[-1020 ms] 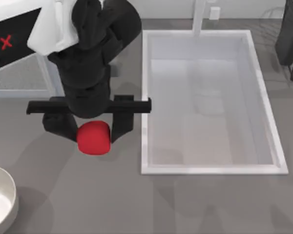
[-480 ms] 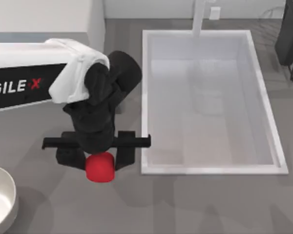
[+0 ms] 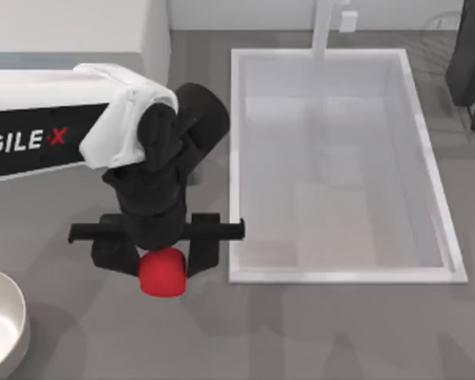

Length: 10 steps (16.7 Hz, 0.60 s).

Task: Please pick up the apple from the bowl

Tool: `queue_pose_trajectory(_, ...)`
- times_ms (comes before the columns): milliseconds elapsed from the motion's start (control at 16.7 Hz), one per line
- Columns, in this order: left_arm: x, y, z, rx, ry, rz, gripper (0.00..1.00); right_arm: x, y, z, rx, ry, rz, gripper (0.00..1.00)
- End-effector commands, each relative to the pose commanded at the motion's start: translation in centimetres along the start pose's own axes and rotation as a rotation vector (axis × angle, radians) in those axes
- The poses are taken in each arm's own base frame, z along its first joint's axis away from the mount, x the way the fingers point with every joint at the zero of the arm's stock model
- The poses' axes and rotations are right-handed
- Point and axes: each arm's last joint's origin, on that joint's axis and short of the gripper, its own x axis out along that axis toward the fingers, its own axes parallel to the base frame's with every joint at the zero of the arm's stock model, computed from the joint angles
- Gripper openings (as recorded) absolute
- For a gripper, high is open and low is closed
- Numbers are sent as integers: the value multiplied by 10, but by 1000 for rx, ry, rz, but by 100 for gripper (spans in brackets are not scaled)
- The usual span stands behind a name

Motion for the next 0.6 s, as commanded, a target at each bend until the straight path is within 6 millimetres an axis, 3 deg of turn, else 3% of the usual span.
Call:
queue_pose_trajectory(480,0,0,0,0,0,0,98,0,0,0,0,0,0,100)
queue_pose_trajectory(600,0,0,0,0,0,0,100,0,0,0,0,0,0,100)
